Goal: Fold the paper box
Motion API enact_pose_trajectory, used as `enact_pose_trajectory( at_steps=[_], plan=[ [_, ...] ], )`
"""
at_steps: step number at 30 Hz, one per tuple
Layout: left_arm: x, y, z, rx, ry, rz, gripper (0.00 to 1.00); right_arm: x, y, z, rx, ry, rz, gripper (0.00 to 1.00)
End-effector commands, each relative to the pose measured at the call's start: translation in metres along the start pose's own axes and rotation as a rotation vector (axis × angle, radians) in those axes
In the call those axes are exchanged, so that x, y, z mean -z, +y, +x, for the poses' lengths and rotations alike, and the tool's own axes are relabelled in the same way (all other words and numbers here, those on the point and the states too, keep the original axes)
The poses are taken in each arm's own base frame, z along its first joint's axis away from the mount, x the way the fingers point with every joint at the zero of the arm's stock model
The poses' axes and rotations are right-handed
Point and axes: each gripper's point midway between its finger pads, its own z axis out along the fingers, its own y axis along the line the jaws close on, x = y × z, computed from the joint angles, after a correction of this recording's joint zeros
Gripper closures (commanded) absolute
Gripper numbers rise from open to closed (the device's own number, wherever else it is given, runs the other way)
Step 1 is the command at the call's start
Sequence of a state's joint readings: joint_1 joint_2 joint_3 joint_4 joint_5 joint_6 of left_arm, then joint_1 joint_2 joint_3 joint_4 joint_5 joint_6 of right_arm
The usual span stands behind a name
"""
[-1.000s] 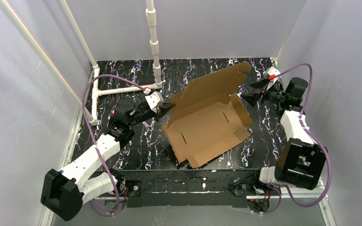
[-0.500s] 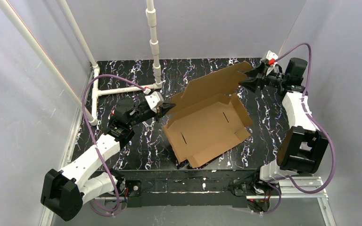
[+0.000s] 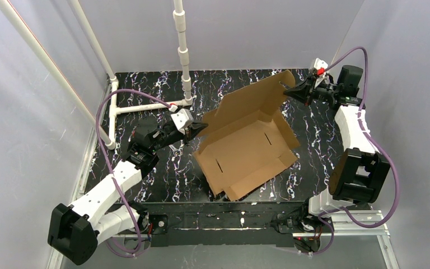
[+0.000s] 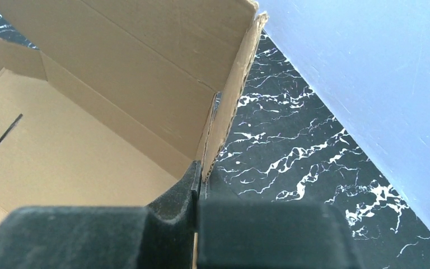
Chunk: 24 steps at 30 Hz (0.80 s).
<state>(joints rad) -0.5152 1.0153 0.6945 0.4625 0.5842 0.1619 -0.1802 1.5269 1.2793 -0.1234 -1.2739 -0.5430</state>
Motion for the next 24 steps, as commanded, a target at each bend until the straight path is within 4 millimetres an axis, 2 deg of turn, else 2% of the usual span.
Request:
enact_pose_trajectory(
  at_steps=[1, 4, 5, 6, 7, 11, 14, 17, 21, 22, 23, 24],
  plan=[
    [0.004, -0.003, -0.018, -0.035, -0.057, 0.004, 1.0, -0.003, 0.006, -0.014, 0.052, 0.002, -0.03, 0.99],
    [0.005, -0.003, -0.017, -0.02, -0.054, -0.005, 0.99, 0.0, 0.003, -0.012, 0.065, 0.025, -0.002, 0.99],
    [0.005, -0.001, -0.017, -0.011, -0.053, -0.016, 0.9, 0.0, 0.003, -0.012, 0.073, 0.029, 0.002, 0.99],
    [0.006, 0.0, -0.017, 0.003, -0.053, -0.028, 0.77, 0.001, 0.004, -0.012, 0.082, 0.034, 0.006, 0.99],
    [0.007, 0.0, -0.018, 0.019, -0.057, -0.038, 0.71, 0.001, 0.003, -0.013, 0.091, 0.038, 0.013, 0.99],
    [0.014, -0.004, -0.024, 0.131, -0.056, -0.05, 0.47, 0.003, 0.004, -0.017, 0.111, 0.039, 0.024, 0.99],
    [0.023, -0.004, -0.032, 0.234, -0.022, -0.074, 0.35, 0.004, 0.006, -0.017, 0.116, 0.037, 0.024, 0.99],
    [0.034, 0.005, -0.043, 0.29, 0.043, -0.15, 0.18, 0.003, 0.009, -0.013, 0.11, 0.037, 0.021, 0.99],
    [0.036, 0.008, -0.063, 0.322, 0.195, -0.13, 0.04, 0.003, 0.012, -0.009, 0.102, 0.032, 0.012, 0.99],
    [0.032, 0.01, -0.075, 0.312, 0.203, -0.111, 0.02, 0.003, 0.012, -0.008, 0.1, 0.031, 0.009, 0.99],
    [0.029, 0.007, -0.067, 0.334, 0.263, -0.078, 0.02, 0.003, 0.013, -0.008, 0.097, 0.029, 0.007, 0.99],
    [0.025, 0.007, -0.081, 0.335, 0.269, -0.05, 0.02, 0.002, 0.013, -0.008, 0.096, 0.028, 0.005, 0.99]
  ],
)
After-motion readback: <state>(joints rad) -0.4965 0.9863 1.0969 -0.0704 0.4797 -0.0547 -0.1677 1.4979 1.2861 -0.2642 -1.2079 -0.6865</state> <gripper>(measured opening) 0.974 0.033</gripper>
